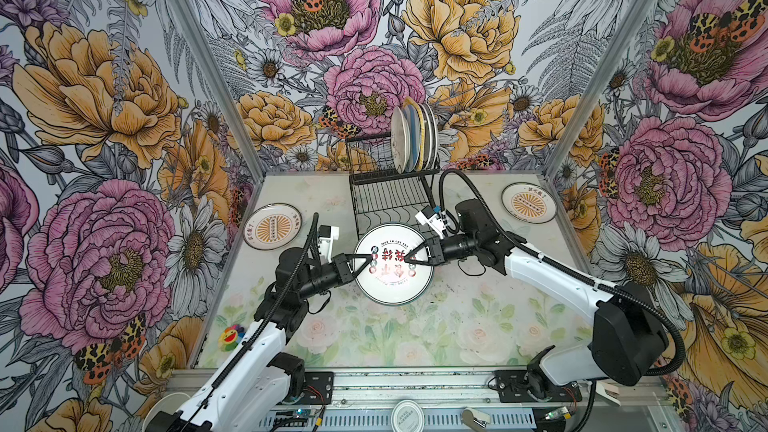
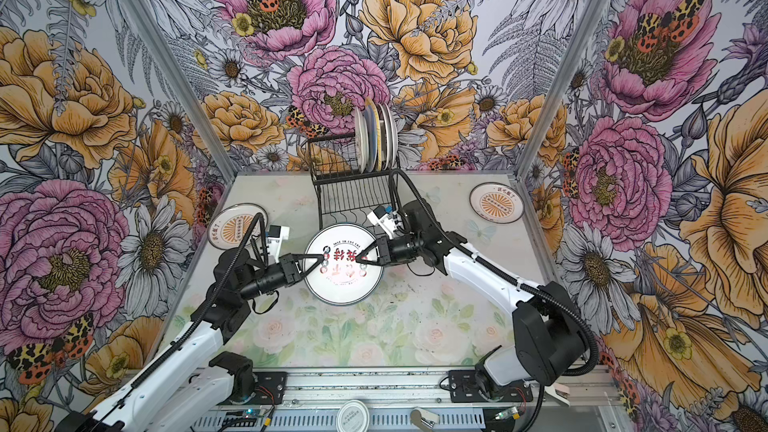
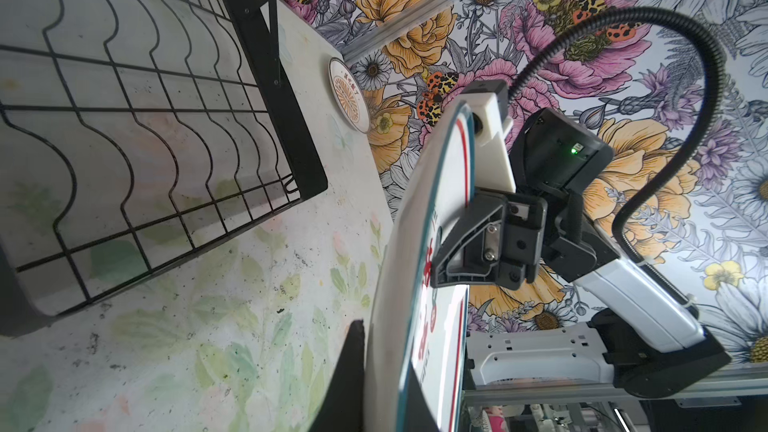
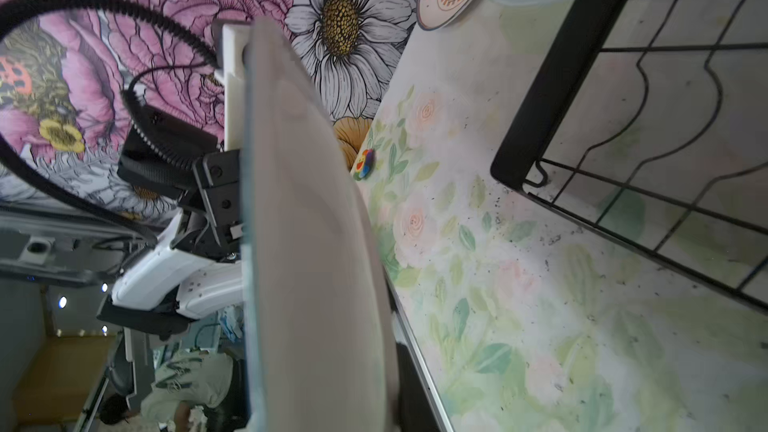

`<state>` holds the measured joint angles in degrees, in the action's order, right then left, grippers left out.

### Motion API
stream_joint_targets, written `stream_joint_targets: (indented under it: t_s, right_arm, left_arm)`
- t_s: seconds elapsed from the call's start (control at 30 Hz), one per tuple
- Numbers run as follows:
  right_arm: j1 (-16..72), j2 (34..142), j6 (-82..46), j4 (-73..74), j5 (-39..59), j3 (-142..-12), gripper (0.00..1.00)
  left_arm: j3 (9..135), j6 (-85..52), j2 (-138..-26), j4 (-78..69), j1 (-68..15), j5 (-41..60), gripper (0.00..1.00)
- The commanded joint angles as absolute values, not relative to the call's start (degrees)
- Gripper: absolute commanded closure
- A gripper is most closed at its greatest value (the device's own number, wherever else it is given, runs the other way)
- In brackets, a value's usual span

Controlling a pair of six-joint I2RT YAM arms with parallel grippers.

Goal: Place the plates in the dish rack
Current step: 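Brace the plate with the left gripper while the right gripper tilts it upright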

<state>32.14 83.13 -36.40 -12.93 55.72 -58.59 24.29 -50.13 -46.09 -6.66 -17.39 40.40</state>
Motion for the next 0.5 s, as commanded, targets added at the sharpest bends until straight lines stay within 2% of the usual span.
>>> stream_joint_targets:
  t_s: [0.0,0.03,0.17,0.23,0.27,0.4,0.47]
  right_arm:
    - [34.1,82.4,-34.3,-9.0,60.8,-60.9,1.0]
    - [34.0,82.1,-34.3,-9.1,60.1,-60.8,1.0]
    - [33.5,81.1,-34.8,-9.3,55.8,-60.6,1.0]
    - [33.3,80.3,-35.0,-9.5,52.7,-60.6,1.0]
    - [33.3,80.0,-34.9,-10.0,50.8,-60.8,1.0]
    - [33.5,78.3,-33.7,-14.5,39.7,-63.0,1.0]
    - [33.9,77.9,-32.7,-17.9,32.3,-65.4,1.0]
  left_arm:
    - [25.7,-50.4,-45.9,-6.2,-17.4,40.4,1.0]
    - [25.8,-50.0,-45.7,-5.3,-17.2,40.1,0.95]
    - [26.3,-47.4,-43.8,0.6,-16.1,38.1,0.36]
    - [27.0,-45.5,-42.4,5.8,-15.3,35.9,0.2]
    - [27.4,-44.4,-41.6,8.6,-14.8,34.4,0.14]
    - [29.1,-41.1,-40.1,17.7,-12.9,28.4,0.02]
    - [29.6,-40.3,-40.0,20.3,-12.5,25.5,0.01]
